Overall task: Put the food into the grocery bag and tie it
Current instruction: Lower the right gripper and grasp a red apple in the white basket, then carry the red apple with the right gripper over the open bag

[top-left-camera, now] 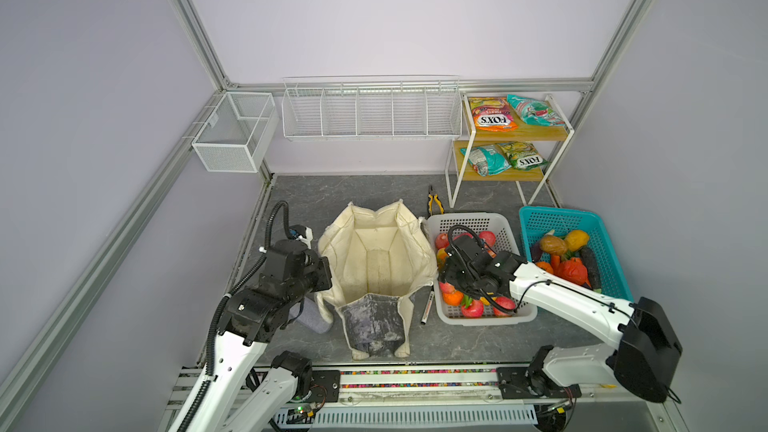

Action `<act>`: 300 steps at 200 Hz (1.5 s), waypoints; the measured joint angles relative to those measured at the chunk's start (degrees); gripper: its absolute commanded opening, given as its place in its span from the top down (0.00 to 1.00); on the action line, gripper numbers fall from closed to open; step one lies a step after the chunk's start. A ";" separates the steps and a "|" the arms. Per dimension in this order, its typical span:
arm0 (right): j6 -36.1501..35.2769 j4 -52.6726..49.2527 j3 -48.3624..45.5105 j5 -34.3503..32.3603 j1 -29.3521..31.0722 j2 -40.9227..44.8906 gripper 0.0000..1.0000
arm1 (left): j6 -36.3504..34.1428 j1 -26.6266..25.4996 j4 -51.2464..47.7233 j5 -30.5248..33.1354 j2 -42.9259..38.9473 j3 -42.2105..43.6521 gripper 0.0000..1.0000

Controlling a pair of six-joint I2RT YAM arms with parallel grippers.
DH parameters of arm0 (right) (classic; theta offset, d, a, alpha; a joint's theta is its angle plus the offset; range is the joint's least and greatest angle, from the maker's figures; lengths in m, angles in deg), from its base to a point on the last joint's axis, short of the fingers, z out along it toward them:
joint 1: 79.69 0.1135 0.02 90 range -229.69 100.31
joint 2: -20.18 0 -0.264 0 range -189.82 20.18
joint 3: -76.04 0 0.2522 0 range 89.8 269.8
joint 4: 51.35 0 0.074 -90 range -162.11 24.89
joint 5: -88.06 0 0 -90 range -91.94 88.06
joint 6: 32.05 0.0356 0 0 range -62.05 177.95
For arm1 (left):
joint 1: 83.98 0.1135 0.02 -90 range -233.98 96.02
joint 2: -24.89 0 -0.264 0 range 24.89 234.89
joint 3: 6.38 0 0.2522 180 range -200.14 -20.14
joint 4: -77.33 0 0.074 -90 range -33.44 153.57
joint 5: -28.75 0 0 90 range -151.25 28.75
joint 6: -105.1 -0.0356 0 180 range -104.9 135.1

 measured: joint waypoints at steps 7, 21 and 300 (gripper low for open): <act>0.04 0.04 -0.02 0.02 0.00 -0.07 0.31 | 0.00 0.00 0.00 0.00 0.00 0.00 1.00; 0.07 0.26 -0.15 0.07 -0.02 -0.07 0.33 | 0.00 0.00 0.00 0.02 0.00 0.00 1.00; -9.77 -27.10 26.77 -10.12 8.35 21.18 0.47 | -1.49 0.00 -0.57 -5.42 -0.63 -0.44 1.00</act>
